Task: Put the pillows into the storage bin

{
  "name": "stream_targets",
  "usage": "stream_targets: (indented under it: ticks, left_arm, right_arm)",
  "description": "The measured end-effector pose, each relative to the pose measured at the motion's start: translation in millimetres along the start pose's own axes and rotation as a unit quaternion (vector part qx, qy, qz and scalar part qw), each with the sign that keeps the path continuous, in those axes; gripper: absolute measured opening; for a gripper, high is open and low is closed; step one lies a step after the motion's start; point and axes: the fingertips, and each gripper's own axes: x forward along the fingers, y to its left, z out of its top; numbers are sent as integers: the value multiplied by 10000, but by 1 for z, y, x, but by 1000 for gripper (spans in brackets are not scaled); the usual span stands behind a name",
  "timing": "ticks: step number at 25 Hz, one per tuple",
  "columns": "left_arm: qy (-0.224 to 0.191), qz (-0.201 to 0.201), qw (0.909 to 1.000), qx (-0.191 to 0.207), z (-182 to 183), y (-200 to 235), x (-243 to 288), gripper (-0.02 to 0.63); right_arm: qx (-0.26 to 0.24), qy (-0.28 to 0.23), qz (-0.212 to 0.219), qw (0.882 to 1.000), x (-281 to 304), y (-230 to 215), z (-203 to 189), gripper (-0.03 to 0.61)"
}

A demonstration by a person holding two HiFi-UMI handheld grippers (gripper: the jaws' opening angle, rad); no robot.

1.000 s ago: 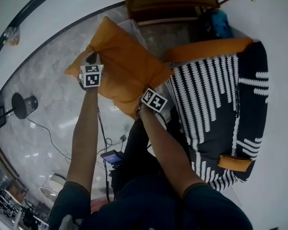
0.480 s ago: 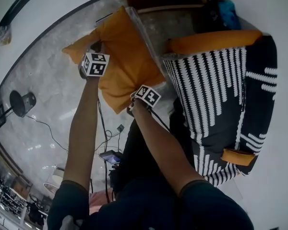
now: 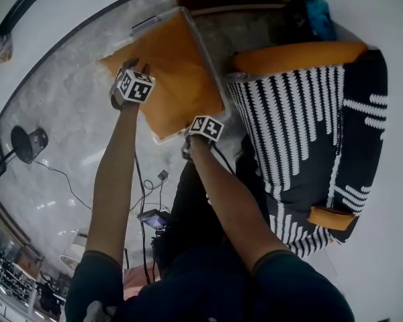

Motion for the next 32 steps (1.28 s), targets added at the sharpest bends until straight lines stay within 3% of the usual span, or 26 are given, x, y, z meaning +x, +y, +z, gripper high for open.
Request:
stream_targets:
  ticks: [8,14,19,24,28,32]
  left_arm:
    - [-655,204,9972,-293,31,-11,-42,107]
    - [-1405,239,9880,-589,94,-8,-115,100]
    - [-2217,214,9708,-890,160,11,-199,100]
    - [-2984,143,9492,-987,210,19,-293,100]
    - [-3473,34,9334,-900,237,7,-360,100]
    - [-3991,-291,9136,-725,274,-20,-409,100]
  right_arm:
    - [-965,-449,252,9940,-40,38,42,69]
    - [-2235,-1079,308,9682,-121,81,86,69]
    - [-3153,-1796,471,9306,-213,131,123,69]
    - [-3721,-2600,595,8890,-317,167,140,69]
    - [-3988,-3216,544,8571,-405,170,141,69]
    - [-3947,-3914,285,8308,-495,142,143,69]
